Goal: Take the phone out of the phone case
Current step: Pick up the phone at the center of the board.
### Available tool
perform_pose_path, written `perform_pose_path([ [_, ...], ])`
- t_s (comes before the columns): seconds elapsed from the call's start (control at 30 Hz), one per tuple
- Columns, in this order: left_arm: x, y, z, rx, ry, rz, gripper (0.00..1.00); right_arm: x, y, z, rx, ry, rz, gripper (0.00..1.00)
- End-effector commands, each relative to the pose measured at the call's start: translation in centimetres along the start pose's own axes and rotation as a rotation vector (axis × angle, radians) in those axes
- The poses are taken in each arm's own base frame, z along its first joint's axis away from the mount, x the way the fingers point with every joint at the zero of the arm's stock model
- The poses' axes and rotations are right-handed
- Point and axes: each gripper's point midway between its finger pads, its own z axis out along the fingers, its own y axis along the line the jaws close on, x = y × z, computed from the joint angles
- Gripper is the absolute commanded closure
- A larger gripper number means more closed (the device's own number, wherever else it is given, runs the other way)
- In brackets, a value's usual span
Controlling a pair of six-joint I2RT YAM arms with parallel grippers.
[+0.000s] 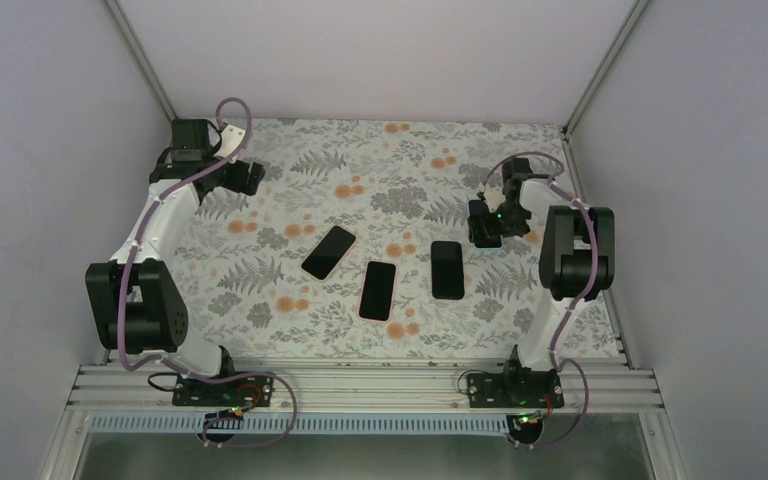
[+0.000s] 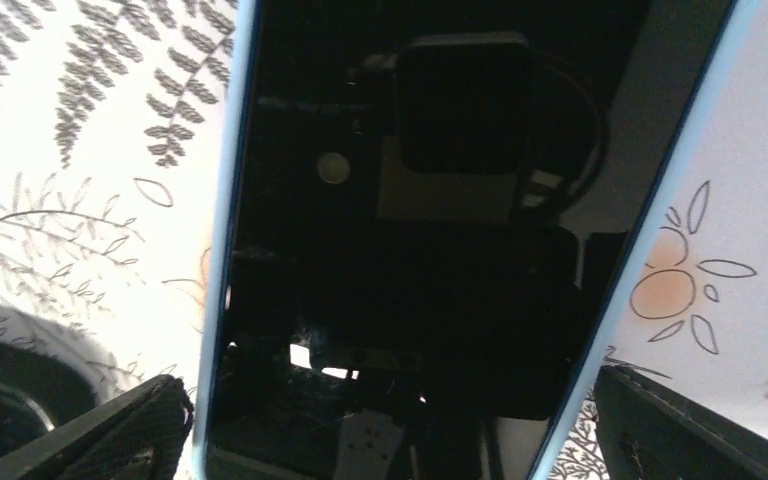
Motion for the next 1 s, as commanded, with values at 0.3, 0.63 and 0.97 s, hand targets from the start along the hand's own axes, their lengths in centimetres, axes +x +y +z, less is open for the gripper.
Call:
perform_pose_path([
  [0.3,0.0,-0.1,0.5,-0.018,0.027,0.027,0.0,3.9,-1.0,4.5,0.2,0.17,-0.005,0.07],
  [0.63,-1.3,-5.5,1.1,0.094,0.093,0.171,0.0,3.8,-1.3,3.4,0.24,0.088,-0.031,0.45],
  [0.97,-5.2,-17.9,0.3,0.704,0.111,0.203,0.0,-2.8,7.6,-5.7,0.197,-0.153,-0.259,0.47],
])
